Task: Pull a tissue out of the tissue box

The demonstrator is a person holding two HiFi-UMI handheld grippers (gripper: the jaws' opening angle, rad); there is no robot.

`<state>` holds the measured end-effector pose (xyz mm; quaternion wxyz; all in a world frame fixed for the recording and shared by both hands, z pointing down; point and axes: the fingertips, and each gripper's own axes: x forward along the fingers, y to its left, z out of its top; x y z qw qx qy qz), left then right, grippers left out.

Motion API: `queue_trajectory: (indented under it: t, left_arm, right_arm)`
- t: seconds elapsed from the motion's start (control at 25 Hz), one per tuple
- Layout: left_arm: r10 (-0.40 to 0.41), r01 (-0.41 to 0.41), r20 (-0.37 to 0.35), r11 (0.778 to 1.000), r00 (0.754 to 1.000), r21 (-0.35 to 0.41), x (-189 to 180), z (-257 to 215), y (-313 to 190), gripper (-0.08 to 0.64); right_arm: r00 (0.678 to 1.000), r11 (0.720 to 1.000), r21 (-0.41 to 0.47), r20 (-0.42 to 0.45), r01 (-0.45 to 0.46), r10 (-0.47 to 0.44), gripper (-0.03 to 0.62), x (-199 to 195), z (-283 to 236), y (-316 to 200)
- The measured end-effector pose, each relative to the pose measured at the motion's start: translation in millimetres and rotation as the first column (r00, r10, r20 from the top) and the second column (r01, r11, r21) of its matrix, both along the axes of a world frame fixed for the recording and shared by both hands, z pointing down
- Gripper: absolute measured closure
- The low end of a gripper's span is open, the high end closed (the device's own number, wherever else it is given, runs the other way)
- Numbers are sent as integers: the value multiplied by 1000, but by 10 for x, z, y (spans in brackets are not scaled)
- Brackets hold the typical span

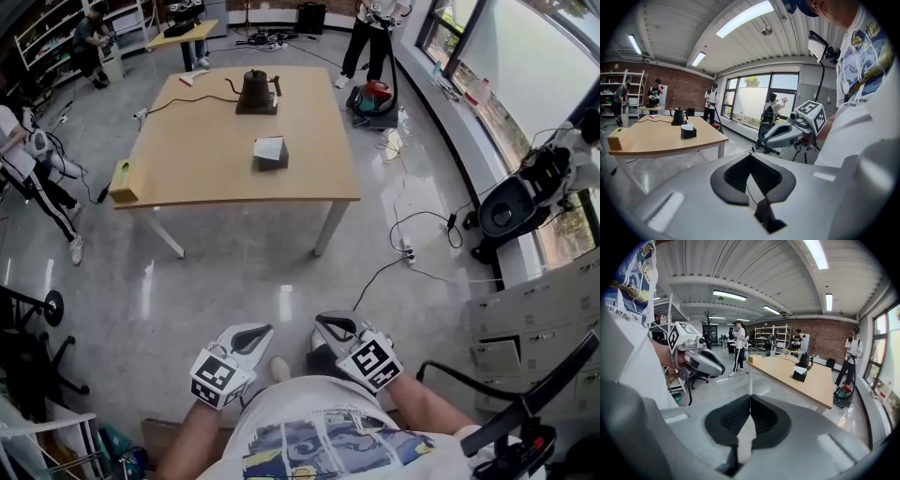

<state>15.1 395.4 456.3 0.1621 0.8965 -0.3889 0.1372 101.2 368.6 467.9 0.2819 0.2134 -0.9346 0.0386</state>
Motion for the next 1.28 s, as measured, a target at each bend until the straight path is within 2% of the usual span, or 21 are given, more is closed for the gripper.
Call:
queue_trajectory:
  t: [0.32,0.56,0.76,0.96,1.28]
  left_arm:
    - [-30,30,8,999,1000,-14,-114,68,-434,554]
    - [-44,45,32,999,999,-16,-206,76,-998,554]
    - [-52,53,121,999,991,-2,-298,38,-1663,554]
    - [-78,76,161,997,984,20,-339,-28,-2367,554]
    - [-91,83,182,995,979,49,-518,29,-3135,552]
  right_arm:
    - [1000,996,-88,16,-7,8,589,-40,163,-406]
    - [998,997,-73,43,40,-37,589,-254,126,-1020]
    - [995,997,-38,66,72,-69,589,-383,47,-1704]
    - [991,992,-18,51,122,-121,589,-430,62,-2267]
    - [995,995,-37,46,94,-93,589,-466,161,-2931]
